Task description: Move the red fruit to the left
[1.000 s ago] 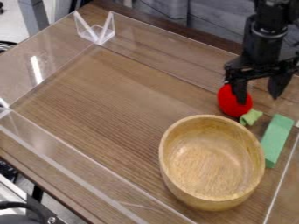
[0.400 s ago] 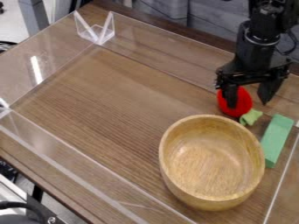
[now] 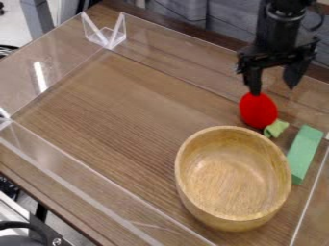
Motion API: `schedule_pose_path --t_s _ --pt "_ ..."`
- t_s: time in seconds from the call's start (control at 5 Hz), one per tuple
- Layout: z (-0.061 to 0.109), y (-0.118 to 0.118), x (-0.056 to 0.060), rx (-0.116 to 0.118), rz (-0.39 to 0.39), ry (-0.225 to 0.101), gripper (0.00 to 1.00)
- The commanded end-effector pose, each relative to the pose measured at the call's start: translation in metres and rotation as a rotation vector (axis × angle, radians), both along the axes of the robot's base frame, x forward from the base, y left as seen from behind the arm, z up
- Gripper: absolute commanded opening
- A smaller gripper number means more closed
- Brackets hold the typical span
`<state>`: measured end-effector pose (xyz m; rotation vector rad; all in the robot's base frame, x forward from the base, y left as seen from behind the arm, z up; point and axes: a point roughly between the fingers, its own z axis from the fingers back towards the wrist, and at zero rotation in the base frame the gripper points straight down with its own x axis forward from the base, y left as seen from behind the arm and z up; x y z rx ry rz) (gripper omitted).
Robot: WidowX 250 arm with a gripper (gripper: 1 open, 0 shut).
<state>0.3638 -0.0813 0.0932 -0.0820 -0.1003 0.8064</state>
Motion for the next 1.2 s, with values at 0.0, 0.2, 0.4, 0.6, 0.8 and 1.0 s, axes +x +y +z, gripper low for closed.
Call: schedule_pose_path --t_s 0.0,0.2,0.4,0.6,0.8,1.0 --pt "0.019 -0.008 0.011 0.004 0.001 -0.059 1.00" --pt "0.004 -0.007 0.007 0.027 0.018 -0.039 1.00" --pt "-0.013 -0.006 0.004 0.050 0.036 -0.023 1.00" --pt "-0.025 -0.003 -0.004 0.072 0.054 -0.010 1.00" --pt "-0.026 0.002 -0.009 0.079 0.065 -0.007 0.00" --pt "-0.004 0.001 -0.013 0.048 0.061 -0.018 0.00"
